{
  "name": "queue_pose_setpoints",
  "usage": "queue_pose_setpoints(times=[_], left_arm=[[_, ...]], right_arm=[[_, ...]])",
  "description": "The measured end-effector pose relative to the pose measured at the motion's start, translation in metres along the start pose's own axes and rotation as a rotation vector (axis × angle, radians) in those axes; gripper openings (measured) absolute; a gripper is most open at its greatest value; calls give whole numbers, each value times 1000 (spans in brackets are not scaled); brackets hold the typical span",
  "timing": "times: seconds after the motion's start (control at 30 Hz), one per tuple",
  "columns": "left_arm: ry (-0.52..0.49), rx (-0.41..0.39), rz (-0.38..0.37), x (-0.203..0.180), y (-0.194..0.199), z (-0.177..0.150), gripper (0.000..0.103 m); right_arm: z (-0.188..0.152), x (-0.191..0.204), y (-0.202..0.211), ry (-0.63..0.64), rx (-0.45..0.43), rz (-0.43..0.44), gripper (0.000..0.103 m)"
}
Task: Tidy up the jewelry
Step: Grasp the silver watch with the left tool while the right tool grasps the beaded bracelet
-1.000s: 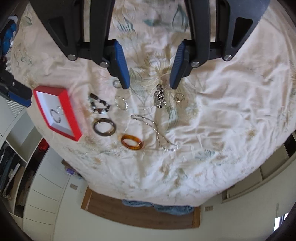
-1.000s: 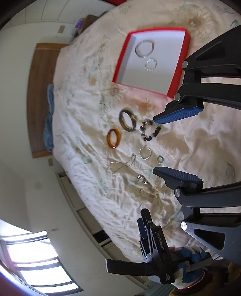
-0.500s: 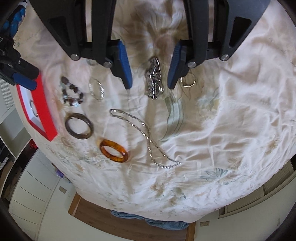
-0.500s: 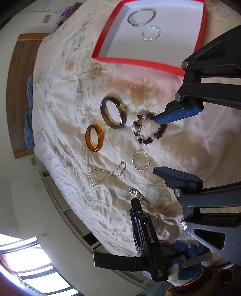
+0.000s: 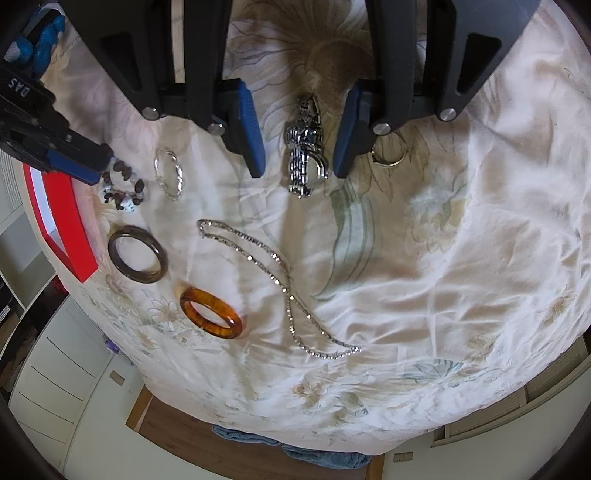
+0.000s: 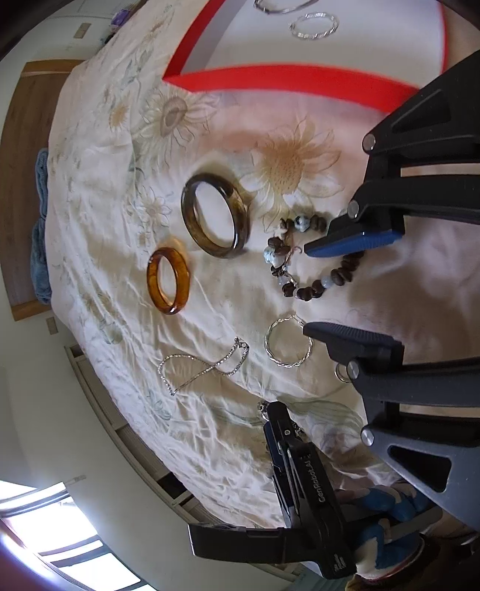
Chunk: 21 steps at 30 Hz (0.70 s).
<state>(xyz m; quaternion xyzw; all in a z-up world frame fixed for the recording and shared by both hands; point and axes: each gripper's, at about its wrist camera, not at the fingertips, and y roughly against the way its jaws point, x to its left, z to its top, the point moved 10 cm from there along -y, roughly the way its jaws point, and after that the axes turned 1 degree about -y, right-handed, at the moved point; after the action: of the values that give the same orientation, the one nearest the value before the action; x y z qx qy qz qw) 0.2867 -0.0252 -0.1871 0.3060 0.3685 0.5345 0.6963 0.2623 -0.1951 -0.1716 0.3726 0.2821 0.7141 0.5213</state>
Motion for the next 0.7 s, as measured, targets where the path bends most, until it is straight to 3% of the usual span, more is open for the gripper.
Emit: queue_pose_setpoints(times=[0.57, 0.7], left_arm=[[50, 53, -33, 4, -15, -10, 36], [74, 46, -18, 10, -17, -10, 24]], right_arm=[[-6, -4, -36, 9, 73, 8, 30], [-7, -4, -37, 2, 71, 18, 27]])
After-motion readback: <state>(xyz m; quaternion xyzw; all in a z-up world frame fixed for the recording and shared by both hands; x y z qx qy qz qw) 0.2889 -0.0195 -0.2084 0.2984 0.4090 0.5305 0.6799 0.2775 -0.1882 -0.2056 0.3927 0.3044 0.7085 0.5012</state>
